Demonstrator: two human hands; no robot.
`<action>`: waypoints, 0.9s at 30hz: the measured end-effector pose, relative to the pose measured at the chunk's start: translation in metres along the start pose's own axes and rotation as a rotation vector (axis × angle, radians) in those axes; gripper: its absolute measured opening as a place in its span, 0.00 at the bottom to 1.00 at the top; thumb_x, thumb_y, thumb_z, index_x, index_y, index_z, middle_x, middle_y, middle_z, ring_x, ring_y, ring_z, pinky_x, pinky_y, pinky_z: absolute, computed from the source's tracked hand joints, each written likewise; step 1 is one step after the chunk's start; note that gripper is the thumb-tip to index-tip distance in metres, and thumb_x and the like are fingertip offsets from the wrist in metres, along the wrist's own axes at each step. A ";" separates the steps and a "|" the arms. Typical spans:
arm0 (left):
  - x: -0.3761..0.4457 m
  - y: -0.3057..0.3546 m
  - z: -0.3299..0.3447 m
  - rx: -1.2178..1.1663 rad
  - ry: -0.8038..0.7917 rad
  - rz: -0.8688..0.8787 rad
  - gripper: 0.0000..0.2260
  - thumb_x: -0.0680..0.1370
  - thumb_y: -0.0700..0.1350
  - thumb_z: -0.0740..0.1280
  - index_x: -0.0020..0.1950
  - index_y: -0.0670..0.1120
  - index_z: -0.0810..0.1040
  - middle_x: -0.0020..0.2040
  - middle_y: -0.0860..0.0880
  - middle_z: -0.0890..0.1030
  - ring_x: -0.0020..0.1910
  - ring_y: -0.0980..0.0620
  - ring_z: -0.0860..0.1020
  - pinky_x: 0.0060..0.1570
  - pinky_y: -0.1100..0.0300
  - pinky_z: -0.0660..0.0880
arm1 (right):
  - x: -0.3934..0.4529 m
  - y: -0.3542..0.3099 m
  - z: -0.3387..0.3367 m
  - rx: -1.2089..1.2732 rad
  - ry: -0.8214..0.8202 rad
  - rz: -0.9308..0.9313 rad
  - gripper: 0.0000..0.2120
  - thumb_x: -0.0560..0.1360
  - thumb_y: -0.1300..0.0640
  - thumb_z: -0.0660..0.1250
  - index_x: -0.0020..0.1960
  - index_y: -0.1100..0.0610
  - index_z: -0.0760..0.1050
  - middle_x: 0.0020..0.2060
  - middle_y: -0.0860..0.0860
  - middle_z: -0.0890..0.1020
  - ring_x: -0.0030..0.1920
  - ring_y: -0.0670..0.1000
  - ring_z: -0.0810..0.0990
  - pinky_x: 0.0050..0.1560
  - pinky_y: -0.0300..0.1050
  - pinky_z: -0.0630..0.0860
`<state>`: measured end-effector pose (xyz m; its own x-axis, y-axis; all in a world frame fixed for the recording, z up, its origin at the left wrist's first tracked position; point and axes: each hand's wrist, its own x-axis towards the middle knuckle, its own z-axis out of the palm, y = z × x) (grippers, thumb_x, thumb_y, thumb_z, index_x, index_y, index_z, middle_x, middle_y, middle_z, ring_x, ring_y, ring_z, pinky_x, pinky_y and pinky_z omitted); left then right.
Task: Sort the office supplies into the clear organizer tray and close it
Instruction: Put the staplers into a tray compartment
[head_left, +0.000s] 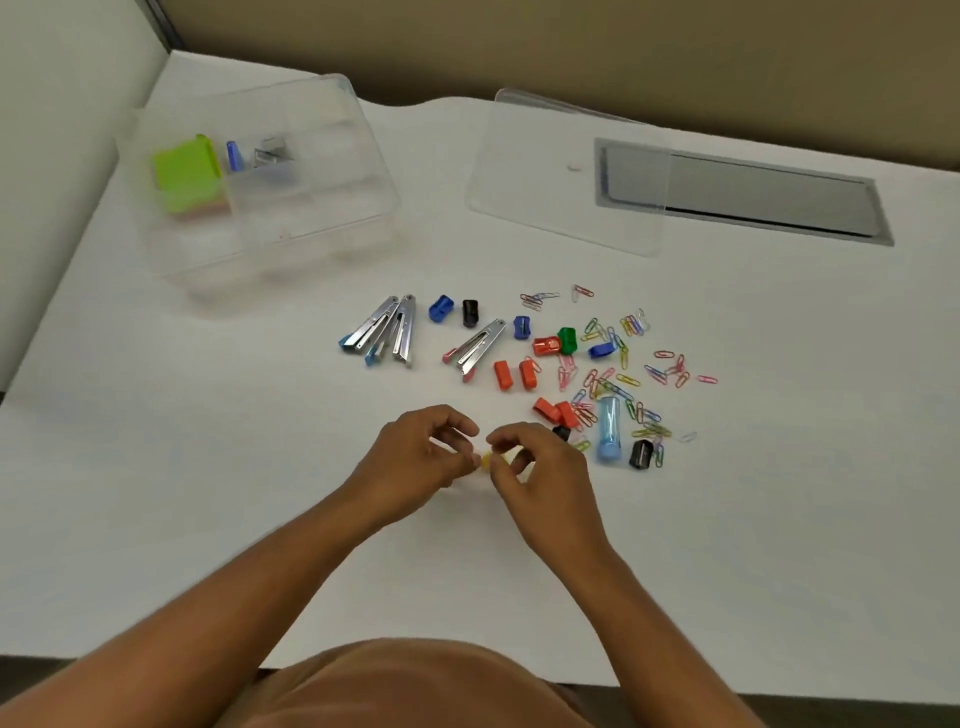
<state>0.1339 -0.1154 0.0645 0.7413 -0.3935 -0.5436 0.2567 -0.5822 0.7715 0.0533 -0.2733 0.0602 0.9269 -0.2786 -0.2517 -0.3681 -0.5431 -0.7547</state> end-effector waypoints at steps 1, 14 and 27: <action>0.004 0.002 0.007 0.075 0.070 0.040 0.12 0.77 0.46 0.76 0.59 0.53 0.81 0.55 0.54 0.83 0.47 0.55 0.84 0.47 0.60 0.83 | 0.002 0.005 -0.010 -0.005 0.001 -0.002 0.08 0.79 0.54 0.71 0.57 0.47 0.80 0.51 0.39 0.81 0.46 0.42 0.80 0.45 0.33 0.78; 0.083 0.004 0.028 0.537 0.609 0.207 0.16 0.81 0.50 0.70 0.68 0.49 0.80 0.58 0.48 0.81 0.63 0.45 0.74 0.56 0.56 0.73 | 0.000 0.043 -0.058 0.073 -0.079 -0.098 0.07 0.79 0.55 0.71 0.53 0.43 0.80 0.48 0.36 0.81 0.50 0.39 0.79 0.42 0.28 0.77; -0.025 0.008 0.000 -1.258 0.483 -0.112 0.09 0.79 0.52 0.72 0.54 0.49 0.80 0.43 0.50 0.78 0.39 0.52 0.82 0.42 0.57 0.79 | 0.045 -0.007 -0.021 0.032 -0.117 -0.359 0.12 0.81 0.58 0.67 0.63 0.48 0.78 0.54 0.43 0.81 0.49 0.42 0.79 0.46 0.30 0.74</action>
<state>0.1173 -0.1101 0.0843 0.7543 0.0518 -0.6545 0.5261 0.5486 0.6498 0.0962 -0.2982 0.0671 0.9992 0.0183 -0.0344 -0.0180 -0.5644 -0.8253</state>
